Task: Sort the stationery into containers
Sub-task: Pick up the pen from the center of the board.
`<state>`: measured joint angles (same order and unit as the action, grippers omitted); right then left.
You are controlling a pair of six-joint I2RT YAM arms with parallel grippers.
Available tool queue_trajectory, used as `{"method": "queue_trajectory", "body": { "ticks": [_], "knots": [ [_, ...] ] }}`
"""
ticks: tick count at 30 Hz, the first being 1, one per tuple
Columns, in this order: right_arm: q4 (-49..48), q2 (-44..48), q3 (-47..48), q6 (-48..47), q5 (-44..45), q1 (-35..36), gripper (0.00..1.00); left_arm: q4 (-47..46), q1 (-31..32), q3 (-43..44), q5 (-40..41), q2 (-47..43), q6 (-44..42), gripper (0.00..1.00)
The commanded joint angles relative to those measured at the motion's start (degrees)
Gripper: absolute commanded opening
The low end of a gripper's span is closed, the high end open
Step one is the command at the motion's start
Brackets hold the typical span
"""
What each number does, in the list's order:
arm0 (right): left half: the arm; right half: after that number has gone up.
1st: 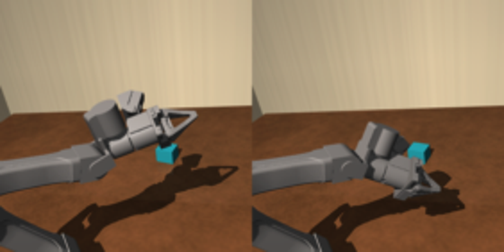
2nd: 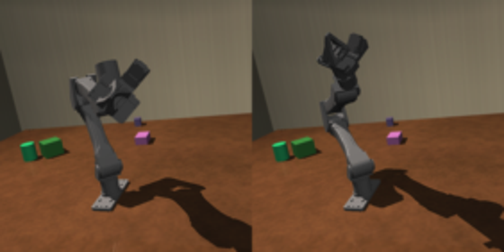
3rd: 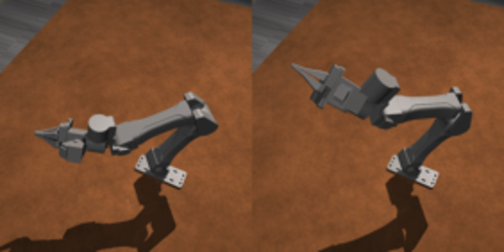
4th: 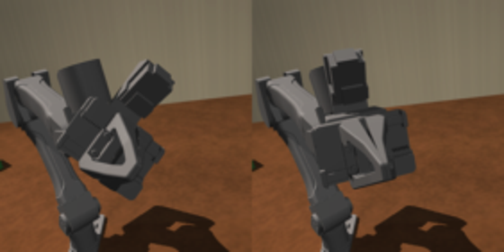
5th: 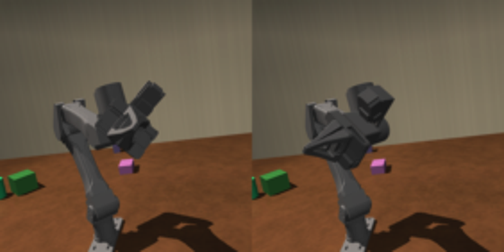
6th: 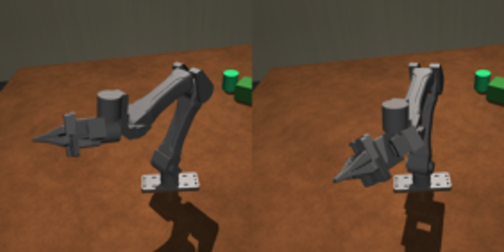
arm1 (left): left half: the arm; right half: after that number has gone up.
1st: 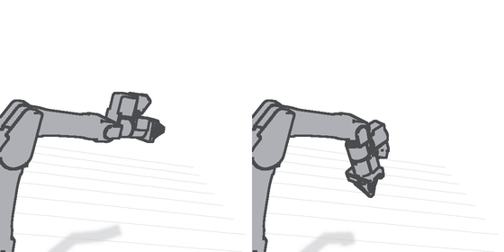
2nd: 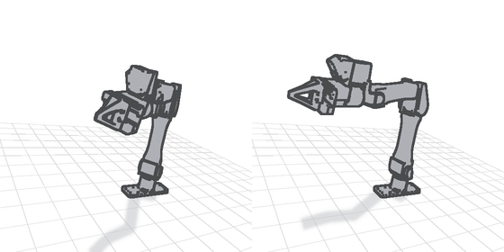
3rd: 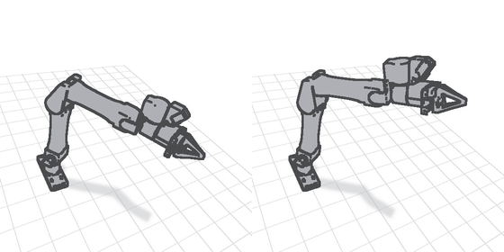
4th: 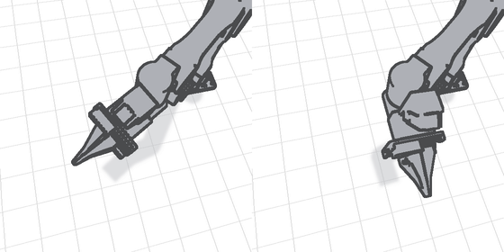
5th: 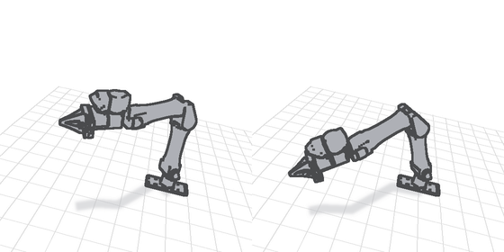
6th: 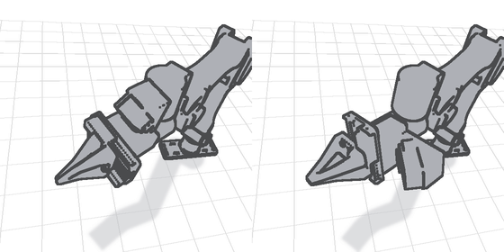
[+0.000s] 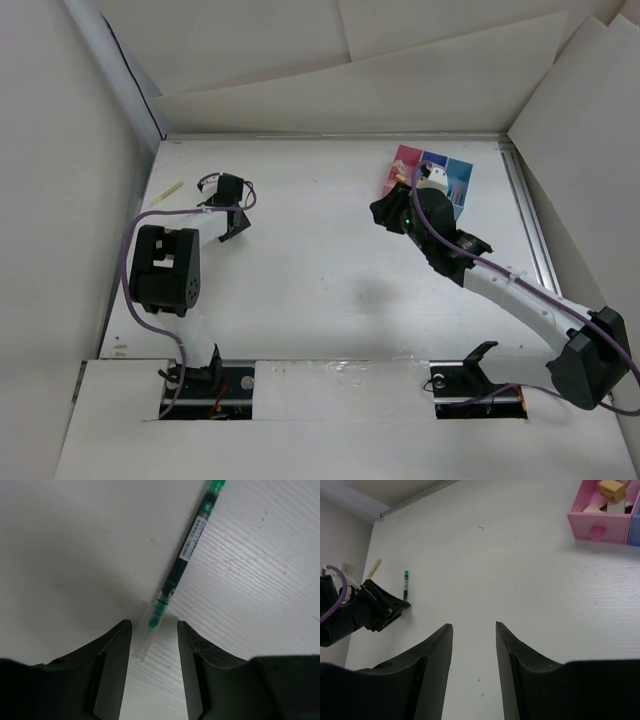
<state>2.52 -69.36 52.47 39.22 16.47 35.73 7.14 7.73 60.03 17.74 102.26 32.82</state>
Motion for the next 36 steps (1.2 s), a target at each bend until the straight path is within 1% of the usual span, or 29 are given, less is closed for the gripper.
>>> {"method": "queue_trajectory", "body": {
  "ticks": [1,3,5,7,8,12,13,16,17,19,20,21,22,25,27,28,30,31,34,35,36],
  "knots": [
    [-2.8,1.1,0.0,-0.7,0.0,0.6,0.46,0.1,0.0,1.4,-1.1,-0.2,-1.1,0.38],
    [-2.8,1.1,0.0,-0.7,0.0,0.6,0.46,0.1,0.0,1.4,-1.1,0.3,-1.1,0.38],
    [-2.8,1.1,0.0,-0.7,0.0,0.6,0.46,0.1,0.0,1.4,-1.1,0.9,-1.1,0.35],
    [-2.8,1.6,0.0,-0.7,0.0,0.6,0.46,0.1,0.0,1.4,-1.7,1.6,-1.1,0.28],
    [-2.8,1.6,0.0,-0.7,0.0,0.6,0.46,0.1,0.0,1.4,-1.7,1.6,-1.1,0.21],
    [-2.8,1.6,0.0,-1.3,0.5,0.6,0.47,0.1,0.0,1.4,-1.7,1.0,-1.1,0.10],
    [-2.8,1.6,0.0,-1.3,0.5,0.6,0.49,-0.5,0.0,0.8,-1.7,0.4,-1.1,0.06],
    [-2.8,1.6,0.0,-1.3,0.0,0.6,0.55,-0.5,1.2,0.8,-1.7,-0.9,-1.1,0.02],
    [-2.8,1.6,0.0,-1.3,-0.7,0.1,0.60,-0.5,2.6,0.8,-1.7,-2.1,-1.1,0.01],
    [-2.8,0.2,0.5,-1.9,-3.7,-0.7,0.67,-0.5,4.0,0.8,-1.7,-3.5,-1.1,0.00],
    [-2.8,0.2,0.5,-1.9,-5.3,-0.7,0.72,-1.2,4.7,-0.3,-3.0,-5.3,-1.1,0.00],
    [-2.8,-0.7,0.5,-1.9,-8.8,-1.5,0.74,-2.3,6.1,-0.9,-6.3,-6.4,-1.1,0.00],
    [-2.8,-0.7,1.1,-2.4,-10.3,-2.3,0.75,-4.9,7.0,-1.6,-7.8,-7.4,-1.6,0.00],
    [-2.8,-1.9,1.1,-2.4,-12.6,-2.9,0.79,-7.4,11.9,-3.0,-11.3,-10.4,-1.6,0.00],
    [-2.8,-1.9,1.1,-1.9,-13.1,-3.6,0.80,-10.6,14.3,-4.1,-13.7,-11.5,-2.3,0.00],
    [-3.5,-1.3,1.1,-1.9,-14.0,-5.2,0.80,-11.6,16.8,-4.1,-15.7,-11.6,-2.3,0.00],
    [-4.1,-0.7,-0.3,-1.3,-15.5,-6.7,0.80,-14.9,18.8,-4.7,-18.1,-12.1,-2.3,0.00],
    [-4.6,-0.2,-0.3,-1.3,-16.5,-7.6,0.80,-16.3,20.6,-6.1,-21.0,-12.7,-2.9,0.00],
    [-5.2,0.4,-1.3,-0.8,-20.8,-10.8,0.71,-22.2,22.7,-8.6,-25.6,-13.2,-2.9,0.00],
    [-5.2,0.4,-1.3,-0.8,-23.1,-11.3,0.69,-23.8,23.6,-9.5,-28.7,-13.7,-2.9,0.00],
    [-5.8,0.4,-1.3,-0.8,-24.3,-12.1,0.66,-27.8,23.6,-10.4,-30.6,-13.8,-2.9,0.00]
  ]
}}
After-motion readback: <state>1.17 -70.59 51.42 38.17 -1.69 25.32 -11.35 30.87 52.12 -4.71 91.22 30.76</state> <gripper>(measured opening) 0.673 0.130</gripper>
